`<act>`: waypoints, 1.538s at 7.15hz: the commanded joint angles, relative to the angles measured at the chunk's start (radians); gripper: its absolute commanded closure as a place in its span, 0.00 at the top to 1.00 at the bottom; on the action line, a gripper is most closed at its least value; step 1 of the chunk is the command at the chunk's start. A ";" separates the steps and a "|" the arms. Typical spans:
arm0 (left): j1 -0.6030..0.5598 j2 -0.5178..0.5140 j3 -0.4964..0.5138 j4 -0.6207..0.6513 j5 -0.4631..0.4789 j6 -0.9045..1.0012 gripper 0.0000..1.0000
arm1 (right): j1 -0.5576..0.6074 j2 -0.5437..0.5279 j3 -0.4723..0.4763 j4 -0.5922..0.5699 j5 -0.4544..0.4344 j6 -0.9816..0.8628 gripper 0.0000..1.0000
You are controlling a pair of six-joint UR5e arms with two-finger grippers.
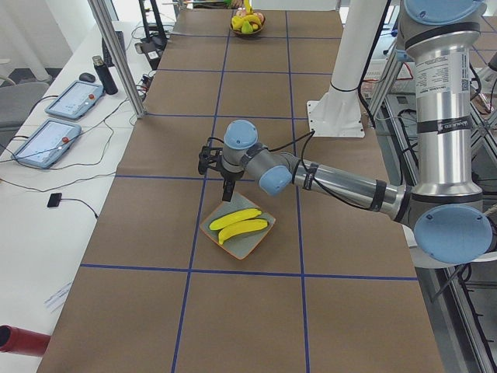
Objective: Transfer all bananas from basket to plate
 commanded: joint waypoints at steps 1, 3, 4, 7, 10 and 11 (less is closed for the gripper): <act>0.000 -0.001 -0.002 -0.004 0.000 0.001 1.00 | 0.039 -0.037 -0.158 0.254 -0.009 0.298 1.00; -0.002 -0.003 -0.003 -0.007 0.002 0.003 1.00 | 0.039 -0.078 -0.298 0.539 -0.108 0.562 1.00; -0.002 -0.003 -0.011 -0.007 0.009 0.003 1.00 | 0.039 -0.095 -0.299 0.549 -0.109 0.657 0.99; -0.003 -0.004 -0.026 -0.007 0.025 0.003 1.00 | 0.038 -0.114 -0.338 0.581 -0.104 0.854 0.97; -0.018 -0.003 -0.046 -0.007 0.026 0.004 1.00 | 0.013 -0.095 -0.507 0.738 -0.160 0.919 0.97; -0.021 -0.001 -0.055 -0.007 0.025 0.004 1.00 | 0.004 -0.092 -0.514 0.738 -0.171 0.939 0.97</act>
